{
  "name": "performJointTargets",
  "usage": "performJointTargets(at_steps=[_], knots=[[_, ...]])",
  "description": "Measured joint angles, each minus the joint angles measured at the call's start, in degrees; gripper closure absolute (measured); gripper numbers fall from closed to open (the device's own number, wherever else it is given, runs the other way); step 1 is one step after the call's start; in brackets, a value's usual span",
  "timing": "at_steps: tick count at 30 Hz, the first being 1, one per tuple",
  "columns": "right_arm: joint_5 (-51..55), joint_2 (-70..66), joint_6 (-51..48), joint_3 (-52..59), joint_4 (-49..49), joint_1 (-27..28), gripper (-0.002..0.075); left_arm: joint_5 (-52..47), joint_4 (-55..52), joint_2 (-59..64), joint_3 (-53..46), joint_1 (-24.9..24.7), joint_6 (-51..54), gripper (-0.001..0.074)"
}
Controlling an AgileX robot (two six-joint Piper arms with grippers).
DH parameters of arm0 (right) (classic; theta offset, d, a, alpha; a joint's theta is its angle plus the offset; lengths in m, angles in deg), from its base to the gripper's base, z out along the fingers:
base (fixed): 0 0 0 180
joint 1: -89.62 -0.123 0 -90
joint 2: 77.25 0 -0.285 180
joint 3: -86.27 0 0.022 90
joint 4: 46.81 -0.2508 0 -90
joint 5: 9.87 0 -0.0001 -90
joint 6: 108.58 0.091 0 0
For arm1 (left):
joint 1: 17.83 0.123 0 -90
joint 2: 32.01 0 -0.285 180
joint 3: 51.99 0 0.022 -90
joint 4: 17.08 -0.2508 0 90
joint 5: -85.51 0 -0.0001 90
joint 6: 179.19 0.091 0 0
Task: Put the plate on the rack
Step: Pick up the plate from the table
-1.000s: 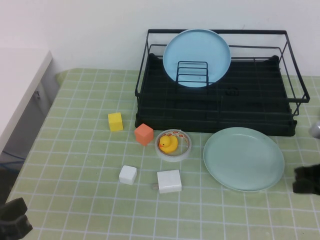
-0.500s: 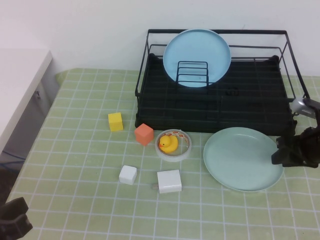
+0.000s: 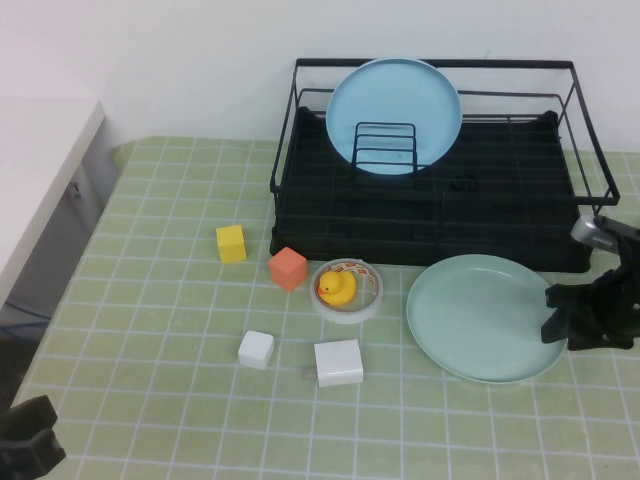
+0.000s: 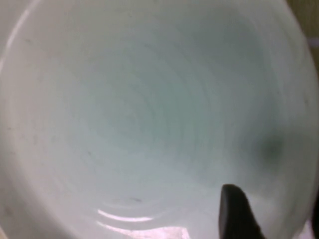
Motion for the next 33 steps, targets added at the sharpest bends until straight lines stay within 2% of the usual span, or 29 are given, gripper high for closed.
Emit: performJointTargets(at_steps=[4,10,15,18,22,25,28,31,33], knots=[[0.1,-1.0,0.0,-0.5,-1.5,0.0,0.0468,0.0,0.0,0.0,0.0,0.0,0.0,0.0736],[-0.4,-1.6,0.0,-0.7,-2.6,0.1,0.0667,-0.3,0.0,0.0,0.0,0.0,0.0,0.0736],[3.4,-2.1,0.2,-2.4,-1.4,0.1,0.0712,-2.2,2.7,0.1,0.0,0.0,0.0,0.0737],[8.9,-1.7,0.1,-4.6,1.7,0.1,0.0714,-3.6,11.2,0.1,0.0,0.0,0.2,0.0736],[15.5,2.8,0.2,-5.4,5.1,-0.1,0.0714,-5.4,30.1,0.1,0.0,0.0,4.8,0.0723],[16.9,8.6,0.2,-4.8,7.9,-1.7,0.0714,-7.0,45.1,0.1,0.0,0.0,12.8,0.0639],[17.2,15.1,0.2,-3.3,8.5,-6.2,0.0714,-8.5,57.6,0.1,0.0,0.0,22.4,0.0453],[17.5,20.2,-1.0,-2.7,7.2,-12.4,0.0714,-8.8,63.5,0.1,0.0,0.0,29.8,0.0286],[16.6,23.2,-2.2,-2.7,4.7,-17.4,0.0714,-9.0,64.6,0.1,0.0,0.0,33.1,0.0231]])
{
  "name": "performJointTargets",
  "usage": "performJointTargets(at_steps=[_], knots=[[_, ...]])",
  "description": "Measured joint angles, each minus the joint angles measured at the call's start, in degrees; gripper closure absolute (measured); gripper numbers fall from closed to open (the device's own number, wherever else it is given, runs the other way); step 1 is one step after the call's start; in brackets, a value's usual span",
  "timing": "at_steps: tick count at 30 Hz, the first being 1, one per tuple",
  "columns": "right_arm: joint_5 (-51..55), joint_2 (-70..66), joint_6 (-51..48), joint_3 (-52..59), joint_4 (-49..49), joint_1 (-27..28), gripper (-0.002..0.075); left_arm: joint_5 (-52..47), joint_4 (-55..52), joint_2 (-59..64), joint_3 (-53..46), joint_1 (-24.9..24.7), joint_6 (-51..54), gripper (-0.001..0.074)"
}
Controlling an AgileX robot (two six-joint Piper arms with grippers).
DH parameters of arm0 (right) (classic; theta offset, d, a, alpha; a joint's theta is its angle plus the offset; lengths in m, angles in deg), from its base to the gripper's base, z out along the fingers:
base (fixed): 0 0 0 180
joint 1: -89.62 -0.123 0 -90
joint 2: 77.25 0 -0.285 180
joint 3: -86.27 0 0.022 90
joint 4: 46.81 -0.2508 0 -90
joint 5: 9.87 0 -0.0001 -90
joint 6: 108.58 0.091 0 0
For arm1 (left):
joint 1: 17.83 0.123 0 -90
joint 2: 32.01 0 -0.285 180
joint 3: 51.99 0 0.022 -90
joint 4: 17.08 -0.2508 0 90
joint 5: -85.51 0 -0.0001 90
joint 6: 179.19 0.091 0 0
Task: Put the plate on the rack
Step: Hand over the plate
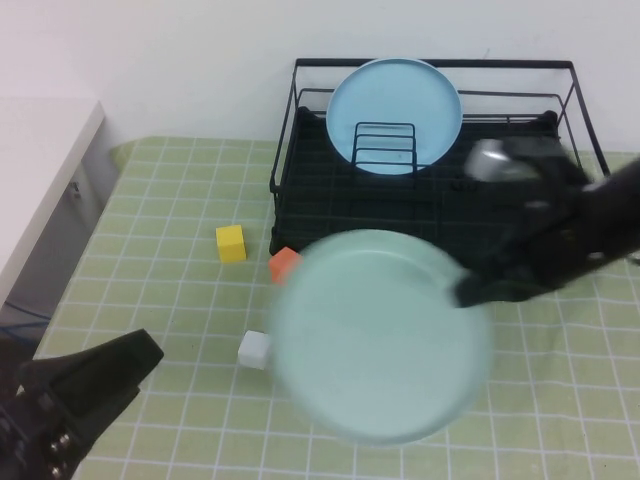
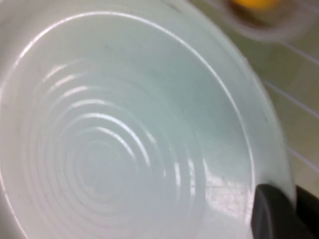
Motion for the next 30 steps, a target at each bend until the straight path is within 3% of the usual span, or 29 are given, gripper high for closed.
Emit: performJointTargets(at_steps=[6,12,15,20,23,26,30], knots=[[-3.3,4.9,-0.8,-0.2,-4.0,-12.2,0.0714,1.3,-2.9,0.5,0.0,0.0,3.2,0.0212],[-3.3,5.1,-2.5,-2.3,-5.5,-16.4,0.0714,2.0,-5.6,5.2,0.0,0.0,5.1,0.0241],[-3.4,5.1,-5.8,-2.9,-7.9,-16.7,0.0714,0.4,-5.5,8.4,0.0,0.0,8.8,0.0339],[-4.2,5.1,-14.1,-3.1,-9.0,-16.7,0.0709,-3.7,-0.7,12.6,0.0,0.0,19.2,0.0628],[-5.1,5.1,-17.5,-3.2,-8.9,-16.4,0.0702,-5.3,3.4,13.8,0.0,0.0,28.9,0.0639],[-5.3,5.1,-19.2,-3.2,-9.4,-16.4,0.0631,-5.3,6.7,14.2,0.0,0.0,39.8,0.0639],[-4.2,5.3,-19.5,-3.7,-11.9,-16.7,0.0392,-6.3,8.0,14.4,0.0,0.0,52.3,0.0639]])
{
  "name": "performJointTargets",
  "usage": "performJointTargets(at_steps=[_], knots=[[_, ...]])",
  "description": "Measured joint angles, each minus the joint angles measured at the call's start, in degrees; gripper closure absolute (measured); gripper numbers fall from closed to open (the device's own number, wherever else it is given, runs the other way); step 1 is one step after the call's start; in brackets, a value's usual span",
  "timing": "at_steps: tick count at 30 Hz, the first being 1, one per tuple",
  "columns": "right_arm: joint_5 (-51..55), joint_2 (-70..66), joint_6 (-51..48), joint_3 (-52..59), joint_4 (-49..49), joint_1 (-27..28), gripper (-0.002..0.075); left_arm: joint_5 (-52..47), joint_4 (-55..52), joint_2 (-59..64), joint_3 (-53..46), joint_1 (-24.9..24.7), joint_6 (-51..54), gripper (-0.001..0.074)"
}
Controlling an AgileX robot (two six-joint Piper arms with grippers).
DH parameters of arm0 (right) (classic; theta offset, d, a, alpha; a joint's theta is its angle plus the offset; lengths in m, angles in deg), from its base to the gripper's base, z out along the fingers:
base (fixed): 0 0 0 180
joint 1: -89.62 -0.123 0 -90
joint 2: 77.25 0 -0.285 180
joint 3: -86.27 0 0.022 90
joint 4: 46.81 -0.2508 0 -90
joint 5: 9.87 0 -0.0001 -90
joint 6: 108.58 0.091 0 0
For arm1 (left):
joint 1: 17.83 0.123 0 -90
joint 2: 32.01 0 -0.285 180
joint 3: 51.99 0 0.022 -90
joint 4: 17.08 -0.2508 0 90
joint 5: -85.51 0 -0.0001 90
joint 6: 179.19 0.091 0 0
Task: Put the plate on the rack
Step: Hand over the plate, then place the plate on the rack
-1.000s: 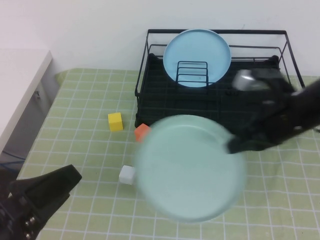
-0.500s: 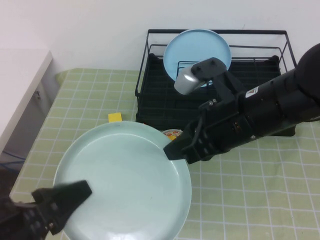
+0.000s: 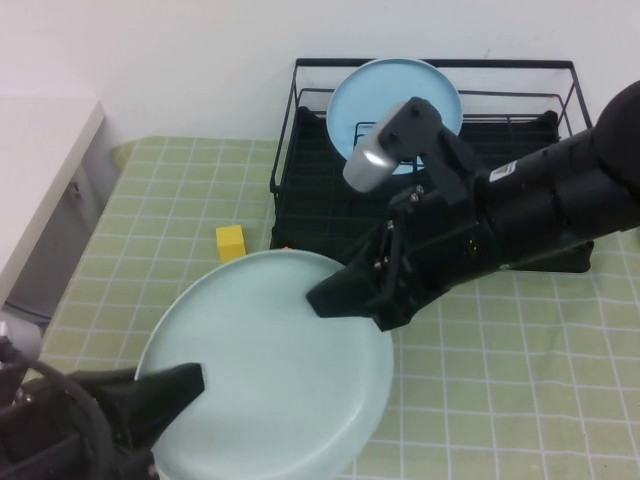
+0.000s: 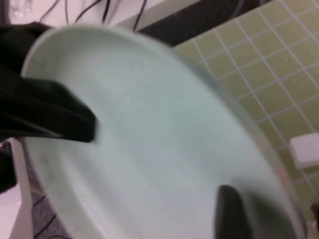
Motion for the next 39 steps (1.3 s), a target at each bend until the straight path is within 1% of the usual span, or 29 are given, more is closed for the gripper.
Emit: performJointTargets(at_steps=[2,3,6,10,11,13,14,17,18,20,23,26,33,39], knots=[[0.3,0.5,-0.1,-0.9,-0.1,0.0,0.0299,0.9,0.0,0.1,0.9,0.0,6.8,0.0639],[0.3,1.1,-0.1,-1.6,0.2,0.0,0.0269,1.5,0.0,0.1,1.5,0.0,10.2,0.0639],[0.3,4.2,-0.1,-4.0,2.6,0.0,0.0236,5.2,0.2,0.5,4.4,0.0,17.6,0.0639],[0.3,10.4,1.7,-5.9,9.0,0.0,0.0238,10.8,0.9,2.4,9.8,0.0,25.2,0.0639],[0.3,12.3,2.9,-6.0,11.3,0.0,0.0255,11.5,1.3,3.2,11.4,0.0,28.3,0.0639],[0.9,15.7,6.4,-6.3,16.5,0.0,0.0318,11.6,2.0,5.2,14.7,0.0,35.5,0.0639],[1.4,17.1,9.1,-6.4,20.0,0.0,0.0373,11.0,2.1,6.6,16.4,0.0,40.4,0.0639],[4.1,20.1,18.3,-6.2,30.5,0.0,0.0582,7.1,2.3,11.6,21.2,0.0,53.1,0.0639],[5.1,20.8,21.2,-5.6,34.0,0.0,0.0631,5.7,2.3,13.3,22.7,0.0,55.3,0.0639],[6.8,21.5,25.9,-4.0,40.2,0.0,0.0685,2.0,2.3,18.0,26.6,0.0,58.6,0.0639],[7.9,21.9,31.0,0.4,46.5,0.0,0.0711,-2.1,2.3,25.7,33.0,0.0,61.3,0.0640],[6.7,21.9,34.8,5.9,50.2,0.0,0.0718,-4.4,2.1,32.9,39.4,-0.3,63.6,0.0640],[-0.7,21.9,42.5,17.6,55.8,0.0,0.0721,-3.3,2.0,49.7,57.1,-4.2,69.0,0.0640],[-2.2,21.9,48.1,20.8,60.5,0.0,0.0722,-2.2,2.0,66.0,73.9,-5.4,72.0,0.0640]])
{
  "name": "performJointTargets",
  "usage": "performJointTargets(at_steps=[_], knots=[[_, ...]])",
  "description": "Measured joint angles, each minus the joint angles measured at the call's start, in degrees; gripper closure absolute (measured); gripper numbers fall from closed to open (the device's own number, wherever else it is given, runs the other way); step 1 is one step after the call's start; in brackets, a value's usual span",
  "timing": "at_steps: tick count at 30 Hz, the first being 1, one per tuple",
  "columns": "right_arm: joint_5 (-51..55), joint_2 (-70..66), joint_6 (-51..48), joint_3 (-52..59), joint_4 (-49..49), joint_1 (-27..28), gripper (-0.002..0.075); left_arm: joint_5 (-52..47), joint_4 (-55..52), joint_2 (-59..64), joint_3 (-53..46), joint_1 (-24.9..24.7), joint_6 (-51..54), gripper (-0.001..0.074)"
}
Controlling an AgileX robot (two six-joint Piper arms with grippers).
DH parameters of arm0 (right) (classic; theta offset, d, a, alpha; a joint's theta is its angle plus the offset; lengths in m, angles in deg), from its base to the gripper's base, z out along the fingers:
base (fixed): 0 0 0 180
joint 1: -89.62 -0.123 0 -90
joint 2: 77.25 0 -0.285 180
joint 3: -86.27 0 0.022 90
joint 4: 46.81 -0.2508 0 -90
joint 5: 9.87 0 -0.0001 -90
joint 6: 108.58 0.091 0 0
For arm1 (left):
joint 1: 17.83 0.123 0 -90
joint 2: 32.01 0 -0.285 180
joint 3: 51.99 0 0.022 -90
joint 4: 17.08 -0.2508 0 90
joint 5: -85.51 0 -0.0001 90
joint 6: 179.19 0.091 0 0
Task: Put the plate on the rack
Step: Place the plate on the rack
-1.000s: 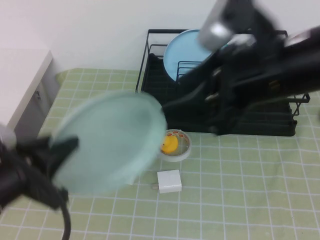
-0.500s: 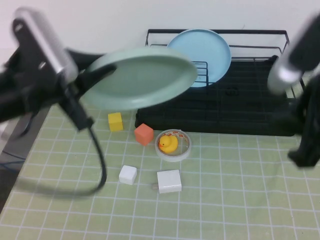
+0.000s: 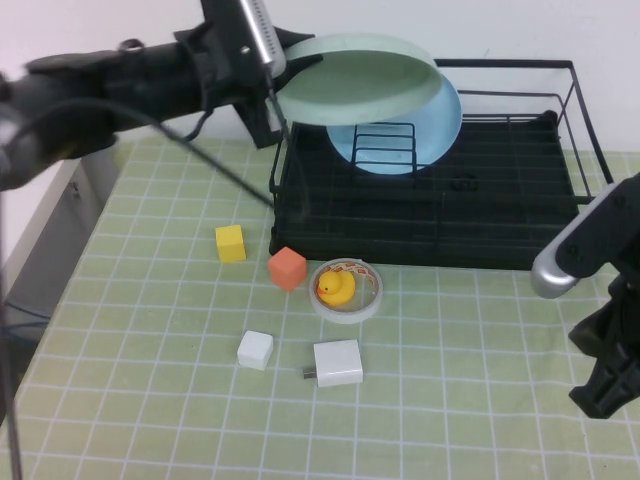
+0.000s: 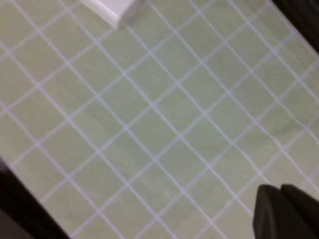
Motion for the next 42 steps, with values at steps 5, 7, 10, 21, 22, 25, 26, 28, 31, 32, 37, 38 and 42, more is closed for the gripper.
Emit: performJointTargets(at_steps=[5,7,10,21,22,25,26,28,31,32,37,38,42], knots=[[0.0,0.0,3.8,0.1,4.4,0.0,0.0722,2.3,0.0,12.0,13.7,0.0,-0.1,0.0640],[0.0,0.0,5.5,0.1,5.6,0.0,0.0723,2.4,0.0,15.5,17.7,0.1,-1.0,0.0640],[0.0,0.0,6.9,0.1,7.0,0.0,0.0723,2.4,0.0,19.9,23.1,0.1,-1.9,0.0640],[2.4,0.0,8.0,0.1,9.8,0.0,0.0724,1.5,-0.1,24.9,28.5,-0.5,-5.7,0.0640],[2.4,0.0,8.0,0.1,9.9,0.0,0.0724,1.5,-0.1,24.9,28.6,-0.6,-5.8,0.0640],[2.4,0.0,8.0,0.1,10.2,0.0,0.0724,1.6,-0.1,25.0,28.7,-1.0,-5.8,0.0640],[2.5,0.0,8.0,0.1,10.2,0.0,0.0724,1.6,-0.1,25.0,28.7,-1.0,-5.8,0.0640],[2.5,0.0,8.0,0.1,10.2,0.0,0.0724,1.7,-0.1,25.3,28.7,-1.0,-5.8,0.0640],[2.4,0.0,8.1,0.1,10.6,0.0,0.0724,1.7,-0.1,25.9,28.8,-1.0,-5.8,0.0640],[2.1,0.0,8.1,0.1,10.6,0.0,0.0724,1.6,-0.1,26.2,28.8,-1.0,-5.8,0.0640],[-0.4,0.0,9.0,0.1,10.7,0.0,0.0724,1.4,-0.1,26.8,28.8,-1.0,-9.8,0.0631],[-0.7,0.0,9.2,0.1,10.7,0.0,0.0724,1.6,-0.1,26.8,28.8,-0.9,-11.1,0.0617],[-1.5,0.0,9.4,0.1,10.7,0.0,0.0724,1.2,-0.1,26.8,28.8,-0.8,-14.9,0.0477]])
